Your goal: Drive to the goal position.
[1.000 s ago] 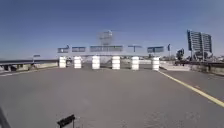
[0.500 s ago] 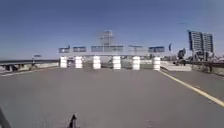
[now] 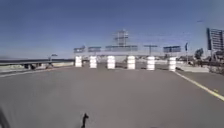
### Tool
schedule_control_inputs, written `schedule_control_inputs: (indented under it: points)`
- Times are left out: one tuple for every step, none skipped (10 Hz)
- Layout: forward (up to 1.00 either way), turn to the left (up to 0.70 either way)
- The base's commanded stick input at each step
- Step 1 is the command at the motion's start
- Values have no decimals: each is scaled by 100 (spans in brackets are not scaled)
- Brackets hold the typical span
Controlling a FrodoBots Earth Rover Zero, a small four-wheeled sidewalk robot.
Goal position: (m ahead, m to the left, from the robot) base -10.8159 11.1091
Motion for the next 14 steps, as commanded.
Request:
schedule_control_inputs:
  points:
    - [0, 45]
    - [0, 45]
    - [0, 45]
    - [0, 45]
    - [0, 45]
    - [0, 45]
    - [0, 45]
    - [0, 45]
    - [0, 45]
    - [0, 45]
    - [0, 45]
    - [0, 45]
    - [0, 45]
    - [0, 45]
